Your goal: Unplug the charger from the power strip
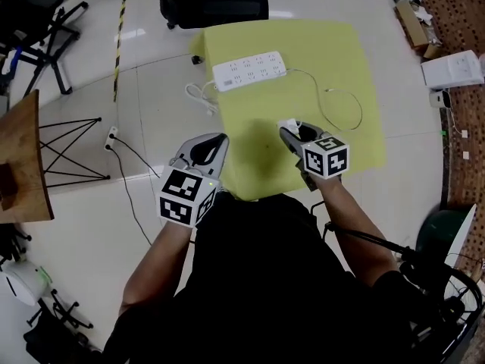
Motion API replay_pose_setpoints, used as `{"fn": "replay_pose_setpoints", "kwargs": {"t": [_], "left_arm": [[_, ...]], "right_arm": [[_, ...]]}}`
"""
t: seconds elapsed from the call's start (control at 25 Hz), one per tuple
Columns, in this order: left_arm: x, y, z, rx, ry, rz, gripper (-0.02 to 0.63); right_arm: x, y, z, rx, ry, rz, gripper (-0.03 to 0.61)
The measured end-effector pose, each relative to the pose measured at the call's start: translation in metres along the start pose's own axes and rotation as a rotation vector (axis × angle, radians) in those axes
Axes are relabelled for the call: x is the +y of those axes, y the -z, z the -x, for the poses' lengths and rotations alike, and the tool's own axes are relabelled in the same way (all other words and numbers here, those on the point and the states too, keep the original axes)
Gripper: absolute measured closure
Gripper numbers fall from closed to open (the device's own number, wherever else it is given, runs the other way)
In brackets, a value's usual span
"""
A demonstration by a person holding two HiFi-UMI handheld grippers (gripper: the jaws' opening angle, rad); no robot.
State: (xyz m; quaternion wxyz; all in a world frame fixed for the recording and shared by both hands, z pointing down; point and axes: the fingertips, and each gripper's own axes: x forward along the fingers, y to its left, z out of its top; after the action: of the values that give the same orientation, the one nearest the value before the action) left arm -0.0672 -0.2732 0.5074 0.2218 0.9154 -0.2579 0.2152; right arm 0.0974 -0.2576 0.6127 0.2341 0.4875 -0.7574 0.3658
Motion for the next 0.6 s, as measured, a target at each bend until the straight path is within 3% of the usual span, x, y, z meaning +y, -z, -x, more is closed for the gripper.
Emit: {"fn": "replay_pose_setpoints", "kwargs": {"t": [0.16,0.32,0.6], "left_arm": [[-0.014,0.003,-0.003,0.022,0.025,-0.016,0.607],[-0.022,0.004,-0.003,0.032,0.034,-0.035,0.607],[-0.03,0.006,-0.007,0.025,0.023,-0.018,0.607]], "right_arm": [[0.03,0.044,-0.005,0.05,-0.147,-0.17,0.439],[0.054,0.079,-0.016,0.163,-0.25,-0.21,0.437],[0.049,0.09,-0.02,0.236,-0.264,-0.202,0.436]]}}
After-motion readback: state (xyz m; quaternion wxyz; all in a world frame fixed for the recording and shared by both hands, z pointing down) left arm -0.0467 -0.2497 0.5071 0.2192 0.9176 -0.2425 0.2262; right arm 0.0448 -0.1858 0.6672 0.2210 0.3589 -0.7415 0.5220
